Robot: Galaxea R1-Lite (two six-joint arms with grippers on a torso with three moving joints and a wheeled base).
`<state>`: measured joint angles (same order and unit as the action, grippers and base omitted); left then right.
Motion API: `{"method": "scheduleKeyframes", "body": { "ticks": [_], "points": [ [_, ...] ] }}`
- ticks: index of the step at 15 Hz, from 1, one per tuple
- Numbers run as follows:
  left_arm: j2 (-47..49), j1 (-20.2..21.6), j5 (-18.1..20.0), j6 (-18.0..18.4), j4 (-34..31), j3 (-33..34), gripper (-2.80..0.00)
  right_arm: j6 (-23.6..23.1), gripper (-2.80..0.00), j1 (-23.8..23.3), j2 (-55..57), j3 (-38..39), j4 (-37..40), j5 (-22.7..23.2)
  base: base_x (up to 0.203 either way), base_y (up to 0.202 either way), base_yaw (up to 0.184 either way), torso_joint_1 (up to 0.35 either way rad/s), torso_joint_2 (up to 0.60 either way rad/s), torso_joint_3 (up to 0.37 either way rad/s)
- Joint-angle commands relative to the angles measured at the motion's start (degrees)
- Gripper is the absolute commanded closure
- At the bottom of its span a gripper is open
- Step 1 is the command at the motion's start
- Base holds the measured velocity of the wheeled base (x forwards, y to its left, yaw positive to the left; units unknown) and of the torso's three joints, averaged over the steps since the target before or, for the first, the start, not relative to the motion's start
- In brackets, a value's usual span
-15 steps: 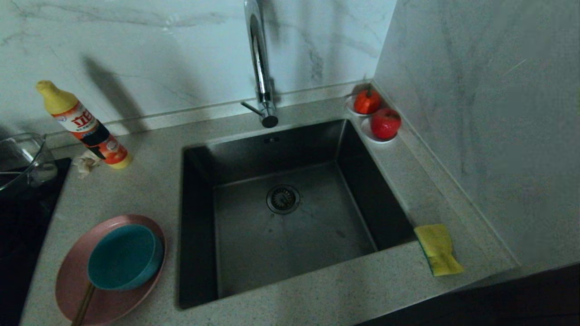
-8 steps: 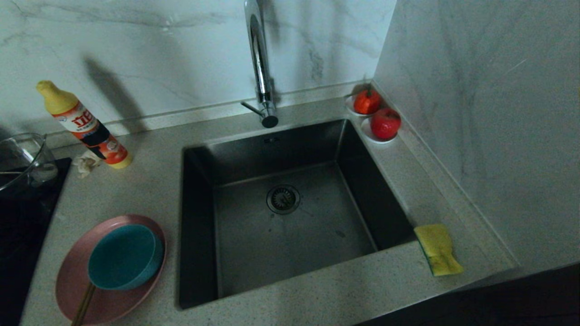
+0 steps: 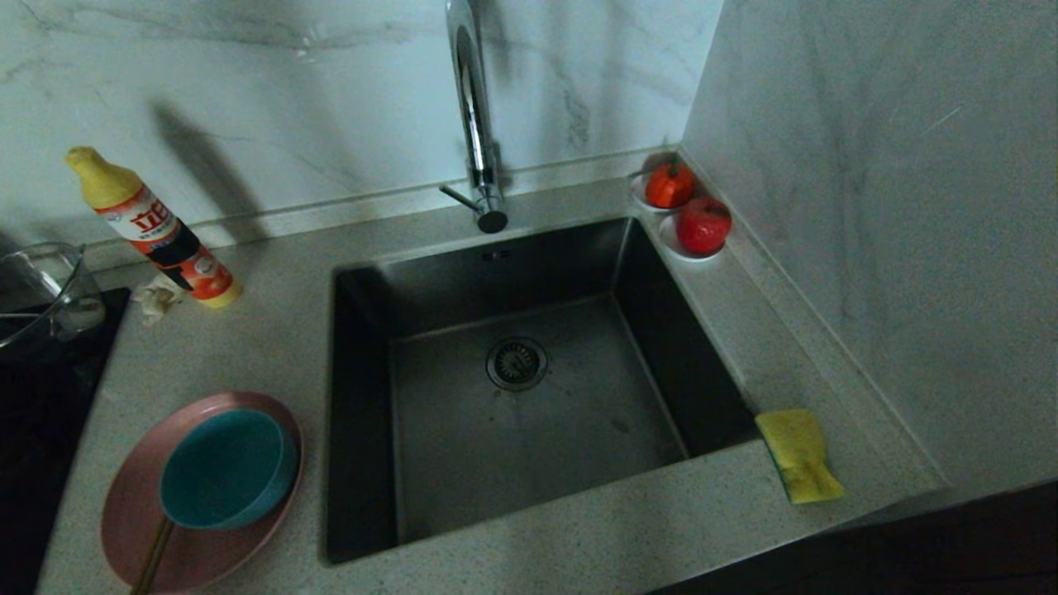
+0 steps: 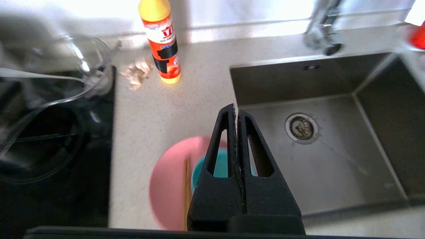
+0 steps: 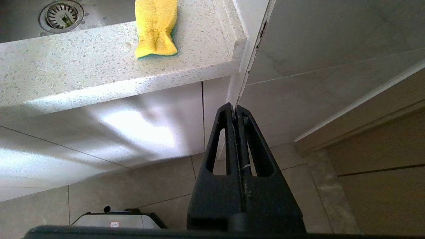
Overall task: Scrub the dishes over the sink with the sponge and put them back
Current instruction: Grab the dish soap
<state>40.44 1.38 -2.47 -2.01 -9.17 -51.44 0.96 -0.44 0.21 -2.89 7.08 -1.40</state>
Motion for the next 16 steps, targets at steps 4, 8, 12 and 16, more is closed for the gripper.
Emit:
{"method": "scheduleKeyframes", "body": {
  "ticks": [4,8,12,16],
  "points": [
    [29.9,4.8,-1.3,-2.6,11.7,-6.6,0.00,0.0,0.00,0.0,0.0,0.0,0.0,0.0,0.000,0.000,0.000,0.000,0.00,0.000],
    [39.6,7.8,-1.8,-2.7,20.2,-4.6,0.00,0.0,0.00,0.0,0.0,0.0,0.0,0.0,0.000,0.000,0.000,0.000,0.00,0.000],
    [46.6,8.1,-2.1,-3.0,28.7,-0.7,0.00,0.0,0.00,0.0,0.0,0.0,0.0,0.0,0.000,0.000,0.000,0.000,0.00,0.000],
    [50.4,8.1,-3.1,-4.1,31.8,-0.1,-2.80,0.0,0.00,0.0,0.0,0.0,0.0,0.0,0.000,0.000,0.000,0.000,0.00,0.000]
  ]
}}
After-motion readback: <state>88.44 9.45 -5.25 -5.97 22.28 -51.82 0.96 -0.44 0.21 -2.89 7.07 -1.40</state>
